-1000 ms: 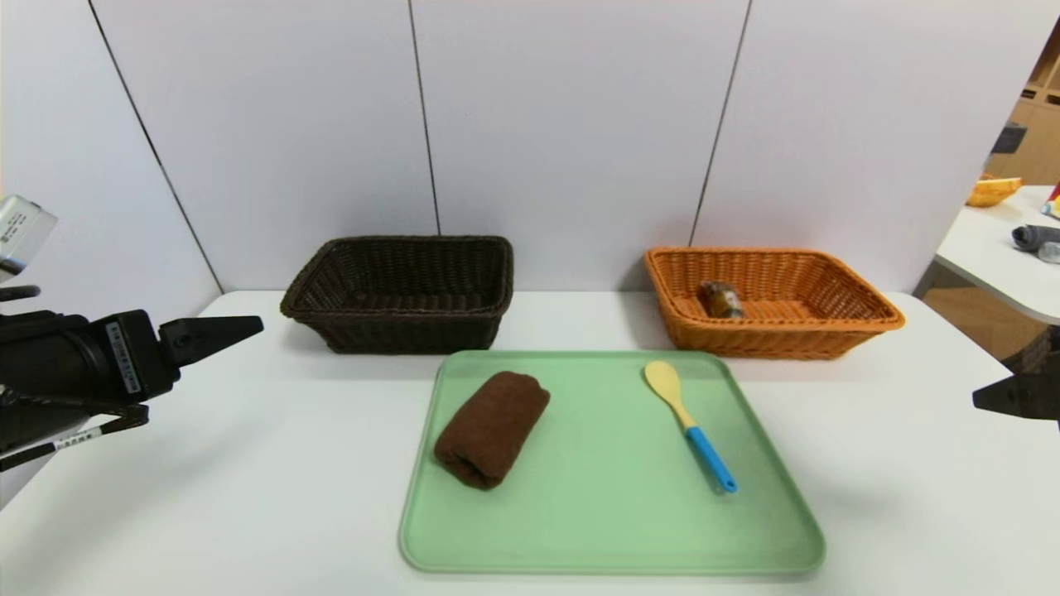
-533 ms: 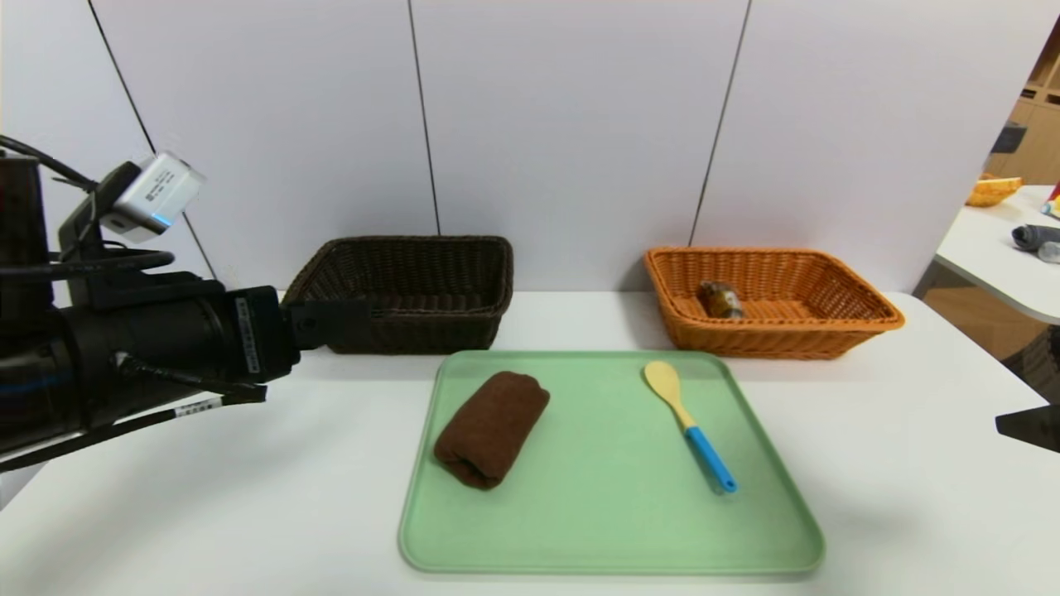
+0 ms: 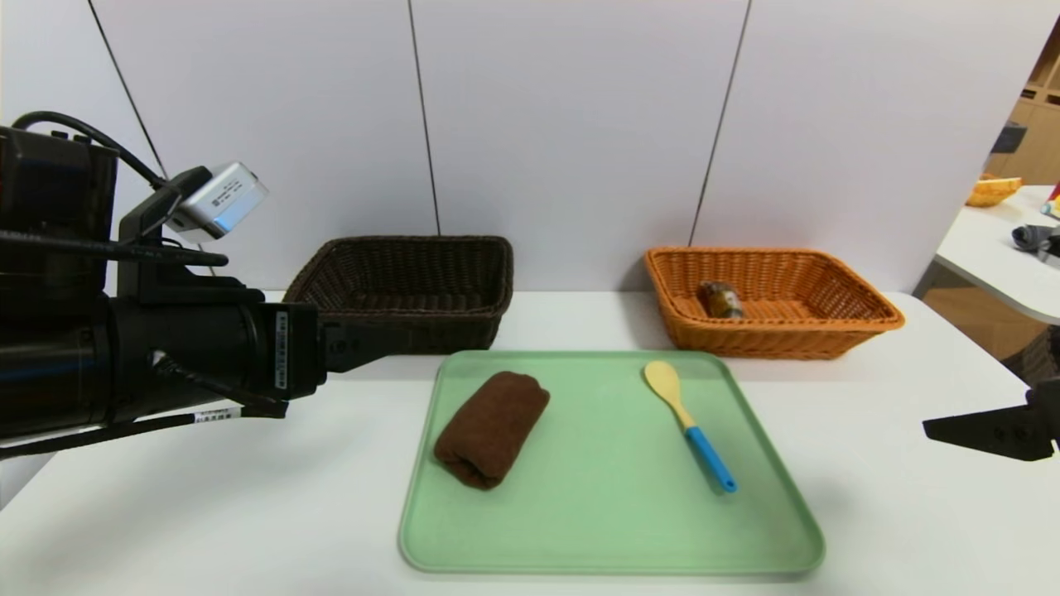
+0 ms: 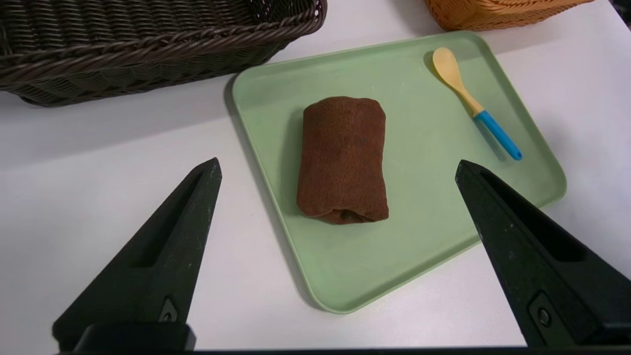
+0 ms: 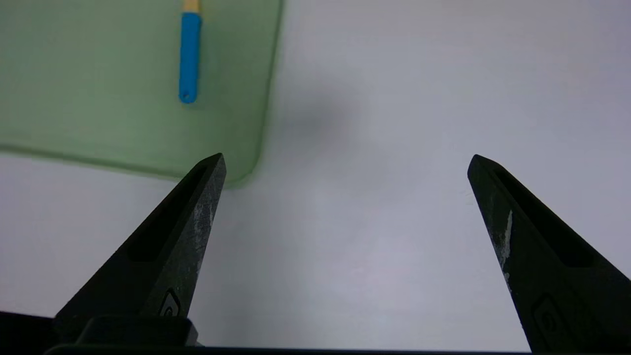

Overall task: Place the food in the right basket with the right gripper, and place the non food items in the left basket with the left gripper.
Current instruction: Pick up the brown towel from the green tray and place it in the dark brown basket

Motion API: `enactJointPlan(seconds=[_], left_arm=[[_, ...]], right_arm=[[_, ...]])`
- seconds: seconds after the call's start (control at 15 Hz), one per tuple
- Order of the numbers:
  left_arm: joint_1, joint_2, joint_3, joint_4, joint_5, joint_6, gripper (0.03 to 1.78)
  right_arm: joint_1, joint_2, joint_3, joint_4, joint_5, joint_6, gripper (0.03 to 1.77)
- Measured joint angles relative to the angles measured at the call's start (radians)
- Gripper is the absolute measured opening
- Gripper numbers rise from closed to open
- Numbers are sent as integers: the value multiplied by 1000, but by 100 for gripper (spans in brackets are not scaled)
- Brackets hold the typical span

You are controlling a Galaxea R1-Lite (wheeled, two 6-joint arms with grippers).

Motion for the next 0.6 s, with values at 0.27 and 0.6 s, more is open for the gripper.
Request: enactJointPlan(seconds=[0.27, 0.6], left_arm=[[-8, -4, -2, 39, 1, 15, 169], [-25, 16, -127, 158, 3, 38, 169]], right_arm=[[55, 39, -2, -1, 16, -41, 169], [55, 41, 17, 14, 45, -39, 169]])
